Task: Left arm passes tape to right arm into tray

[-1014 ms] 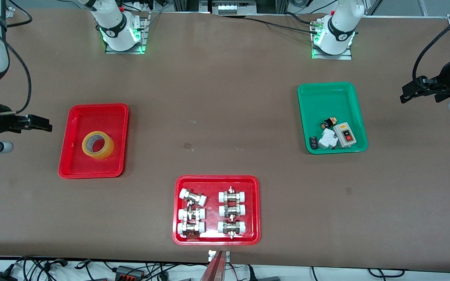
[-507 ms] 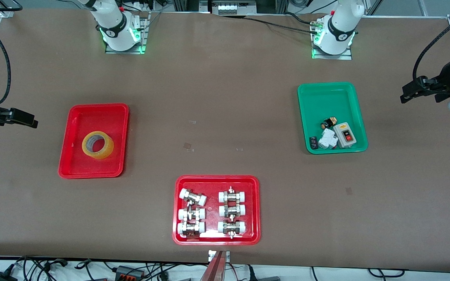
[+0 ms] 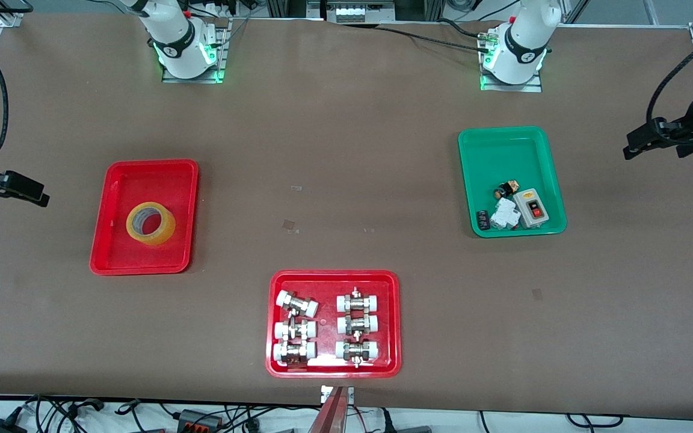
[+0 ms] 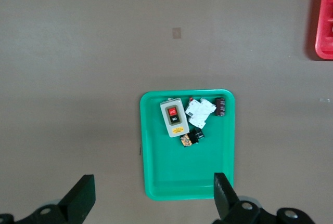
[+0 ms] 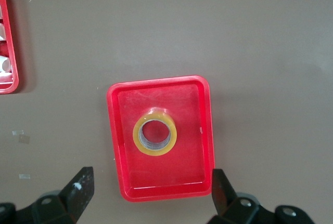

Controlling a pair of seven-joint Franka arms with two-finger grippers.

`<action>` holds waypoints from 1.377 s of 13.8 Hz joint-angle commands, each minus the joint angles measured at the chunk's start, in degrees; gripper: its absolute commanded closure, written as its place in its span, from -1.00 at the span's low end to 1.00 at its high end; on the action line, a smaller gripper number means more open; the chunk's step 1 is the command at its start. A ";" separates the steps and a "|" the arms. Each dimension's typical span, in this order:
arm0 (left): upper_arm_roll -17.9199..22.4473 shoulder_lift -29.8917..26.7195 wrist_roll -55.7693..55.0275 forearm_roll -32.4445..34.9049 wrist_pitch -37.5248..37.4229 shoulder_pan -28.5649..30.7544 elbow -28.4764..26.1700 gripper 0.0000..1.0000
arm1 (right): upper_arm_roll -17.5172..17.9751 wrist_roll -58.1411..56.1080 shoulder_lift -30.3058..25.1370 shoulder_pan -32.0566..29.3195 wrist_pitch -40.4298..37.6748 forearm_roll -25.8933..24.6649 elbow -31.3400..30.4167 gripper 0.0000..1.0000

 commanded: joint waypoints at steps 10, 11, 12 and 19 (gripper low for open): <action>0.15 1.26 2.17 0.17 -1.43 0.70 2.03 -1.00 | 0.40 -3.05 -12.02 -0.06 3.52 -0.47 -16.13 -1.00; 0.15 1.26 2.17 0.17 -1.44 0.70 2.03 -1.00 | 0.40 -3.13 -12.02 -0.06 3.77 -0.55 -16.13 -1.00; 0.15 1.26 2.26 0.17 -1.44 0.70 2.03 -1.00 | 0.49 -3.13 -12.02 0.11 3.69 -0.81 -16.13 -1.00; 0.15 1.25 2.34 0.17 -1.44 0.70 2.03 -1.00 | 0.58 -3.31 -12.81 0.11 1.93 -0.99 -16.13 -1.00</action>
